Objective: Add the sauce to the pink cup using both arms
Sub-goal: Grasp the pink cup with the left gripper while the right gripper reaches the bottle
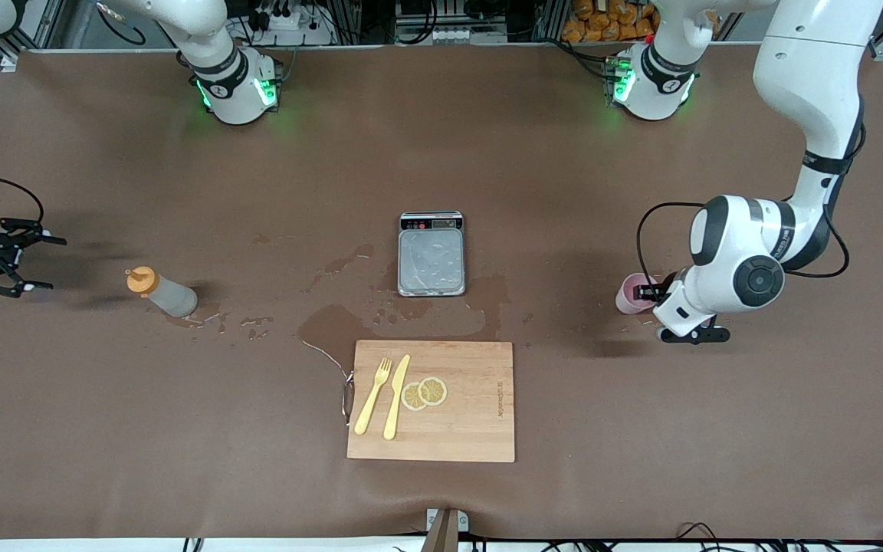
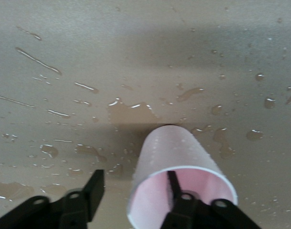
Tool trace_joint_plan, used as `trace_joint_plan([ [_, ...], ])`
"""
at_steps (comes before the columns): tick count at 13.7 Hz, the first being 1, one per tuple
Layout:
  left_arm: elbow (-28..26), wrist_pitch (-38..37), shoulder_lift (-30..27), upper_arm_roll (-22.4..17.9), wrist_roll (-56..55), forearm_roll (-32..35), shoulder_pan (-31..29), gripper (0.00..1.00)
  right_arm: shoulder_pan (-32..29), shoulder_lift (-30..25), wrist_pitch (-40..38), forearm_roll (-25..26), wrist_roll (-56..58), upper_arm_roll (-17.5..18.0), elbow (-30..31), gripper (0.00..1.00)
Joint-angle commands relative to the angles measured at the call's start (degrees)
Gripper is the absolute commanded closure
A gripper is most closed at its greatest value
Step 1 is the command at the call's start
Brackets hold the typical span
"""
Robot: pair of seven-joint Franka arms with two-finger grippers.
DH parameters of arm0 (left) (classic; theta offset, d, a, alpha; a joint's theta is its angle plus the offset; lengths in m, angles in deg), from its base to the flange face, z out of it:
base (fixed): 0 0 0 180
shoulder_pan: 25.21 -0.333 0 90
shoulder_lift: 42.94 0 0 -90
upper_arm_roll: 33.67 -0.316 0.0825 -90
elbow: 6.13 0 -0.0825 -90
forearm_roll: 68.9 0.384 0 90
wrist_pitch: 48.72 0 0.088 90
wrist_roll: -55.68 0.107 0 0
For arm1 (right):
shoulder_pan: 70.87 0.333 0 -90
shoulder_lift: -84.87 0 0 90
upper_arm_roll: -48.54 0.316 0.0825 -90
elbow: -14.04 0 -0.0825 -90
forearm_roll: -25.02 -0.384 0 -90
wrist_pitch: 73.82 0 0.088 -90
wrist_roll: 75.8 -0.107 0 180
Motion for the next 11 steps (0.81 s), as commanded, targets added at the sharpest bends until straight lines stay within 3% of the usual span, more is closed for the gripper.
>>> trace_joint_plan([
  [1,-0.6,1.0,-0.4,-0.2,-2.3,0.1,1.0,1.00,-0.8,2.4,-0.8,-2.3,-3.0,1.0,-2.0,0.00],
  [7,-0.1,0.5,-1.2,-0.1,-2.4,0.1,1.4,1.00,1.4,8.2,-0.8,-7.1,-1.1,1.2,-2.0,0.00],
  [11,0.2,0.3,-2.9,-0.1,-2.4,0.1,1.4,1.00,5.8,8.8,1.5,-6.9,-0.3,1.2,-1.8,0.00],
])
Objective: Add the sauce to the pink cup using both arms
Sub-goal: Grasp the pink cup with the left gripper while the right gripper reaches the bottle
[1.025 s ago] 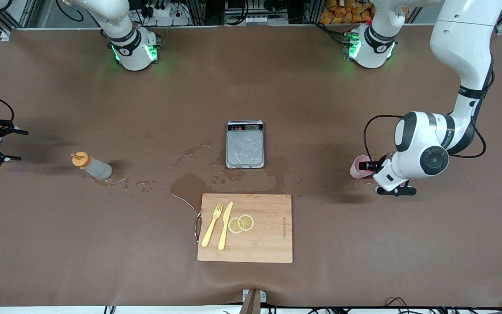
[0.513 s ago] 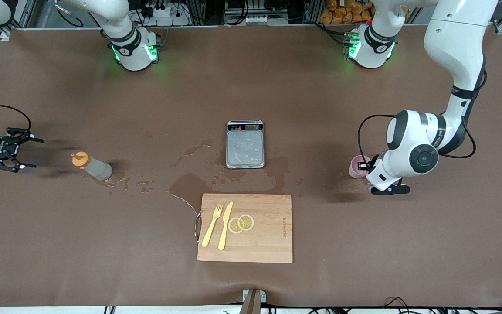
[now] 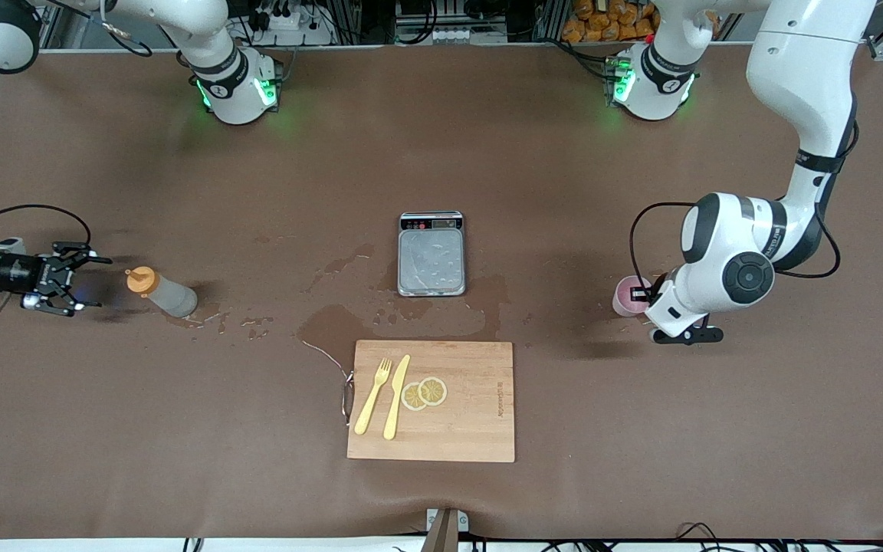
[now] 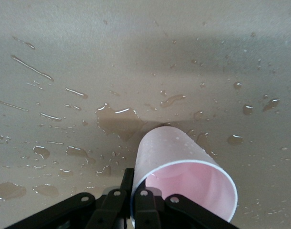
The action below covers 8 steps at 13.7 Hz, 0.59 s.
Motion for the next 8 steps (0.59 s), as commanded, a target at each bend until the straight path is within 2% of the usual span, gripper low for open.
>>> trace_joint_plan([
  [1,-0.6,0.0,-2.7,-0.1,-1.3,0.1,0.4,1.00,2.6,1.0,2.0,-1.0,0.1,-0.2,-1.3,0.00],
  [8,4.2,0.0,-2.5,-0.1,-16.5,0.1,5.2,1.00,4.9,2.2,2.4,-1.6,0.4,-0.2,-1.0,0.00],
])
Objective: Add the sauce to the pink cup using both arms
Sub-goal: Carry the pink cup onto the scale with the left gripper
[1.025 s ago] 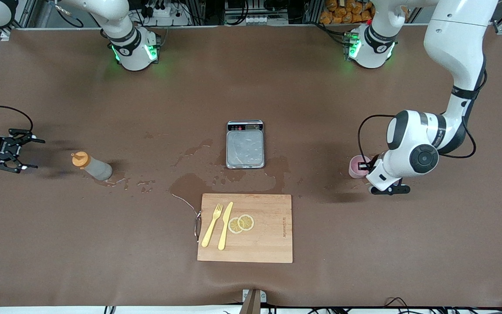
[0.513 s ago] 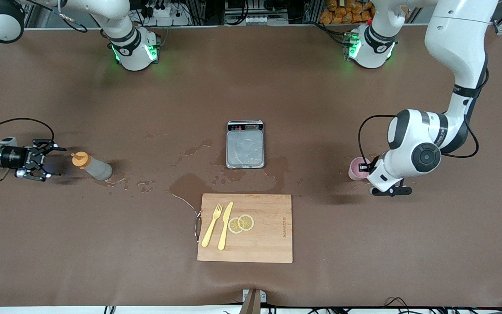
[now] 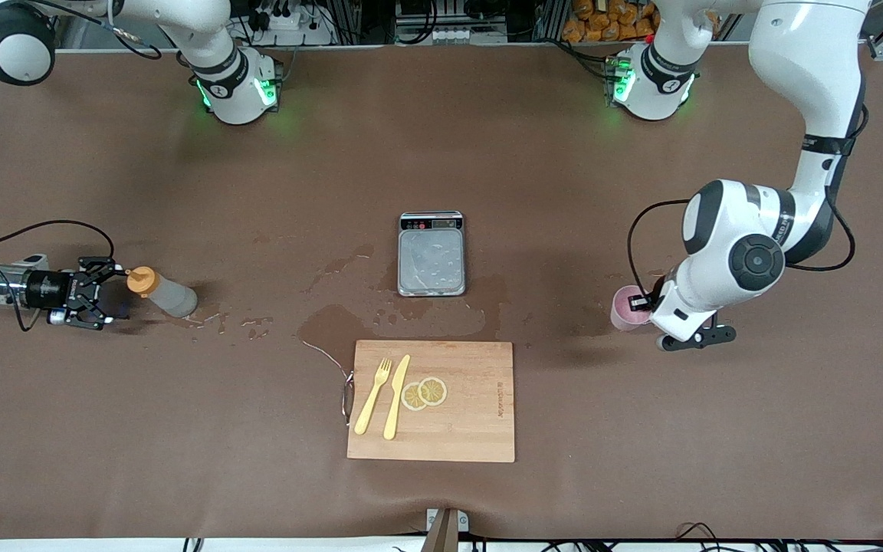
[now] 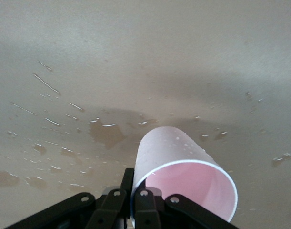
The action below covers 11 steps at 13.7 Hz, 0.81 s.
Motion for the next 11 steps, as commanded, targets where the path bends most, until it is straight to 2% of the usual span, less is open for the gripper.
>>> trace_joint_plan([
  [1,1.1,-0.1,-0.2,-0.3,-5.5,0.1,2.5,1.00,1.6,0.6,-0.6,-1.0,0.3,-0.3,-0.8,0.00],
  [4,2.3,-2.1,-0.9,0.9,-12.1,-0.1,4.4,1.00,3.0,0.6,-1.1,-0.9,1.7,-0.3,-0.4,0.00],
  [8,9.6,-11.8,-0.3,5.8,-22.8,-0.2,4.8,1.00,4.3,0.6,-1.1,-1.0,2.5,-0.3,0.3,0.00],
  [11,10.3,-12.1,-0.1,9.2,-28.5,-1.4,4.9,1.00,5.7,0.6,-0.8,-1.0,2.7,-0.3,0.4,0.00],
])
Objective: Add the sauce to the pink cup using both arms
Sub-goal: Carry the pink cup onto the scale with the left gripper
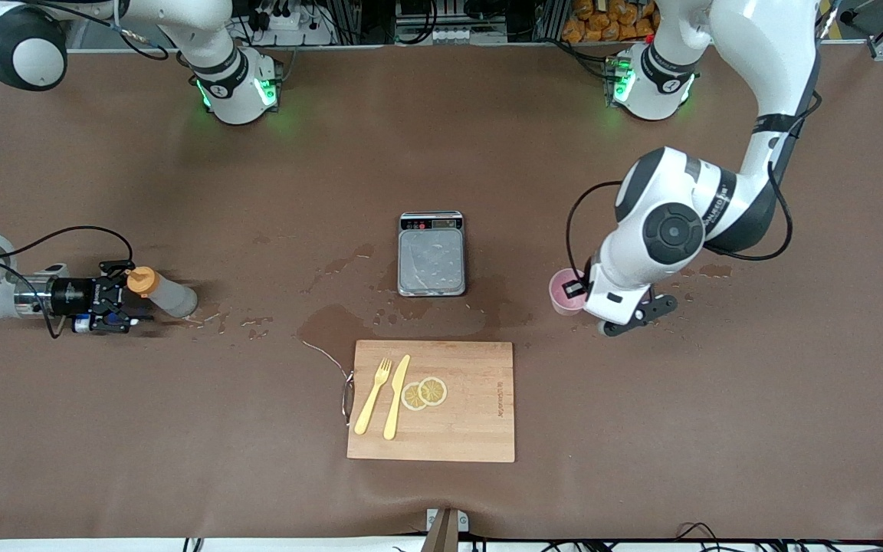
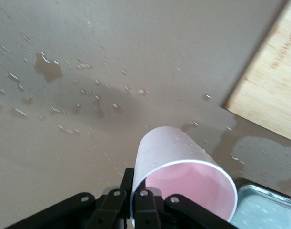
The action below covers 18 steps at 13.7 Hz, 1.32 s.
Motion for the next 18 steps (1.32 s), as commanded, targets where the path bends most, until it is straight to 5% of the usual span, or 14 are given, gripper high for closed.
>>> trace_joint_plan([
  [1,1.2,-1.2,0.0,2.8,-5.1,-1.7,0.0,1.00,1.6,0.4,-0.2,-1.0,0.7,-0.3,-0.2,0.00],
  [4,4.3,-1.2,2.0,5.7,-11.7,-1.8,1.2,1.00,1.9,1.0,-0.1,-1.0,0.8,-0.3,-0.2,0.00],
  [8,9.8,-0.3,8.8,5.3,-24.0,-1.1,9.8,1.00,1.8,1.4,-0.2,-1.0,2.1,-0.3,-0.2,0.02],
  [13,13.6,6.2,14.6,4.0,-32.8,0.6,16.6,1.00,2.3,1.4,-0.1,-0.5,2.0,-0.4,-0.2,0.33],
  [18,13.5,11.0,17.1,2.5,-38.5,1.5,20.9,1.00,2.3,1.3,-0.1,0.0,1.7,-0.6,-0.2,0.47],
])
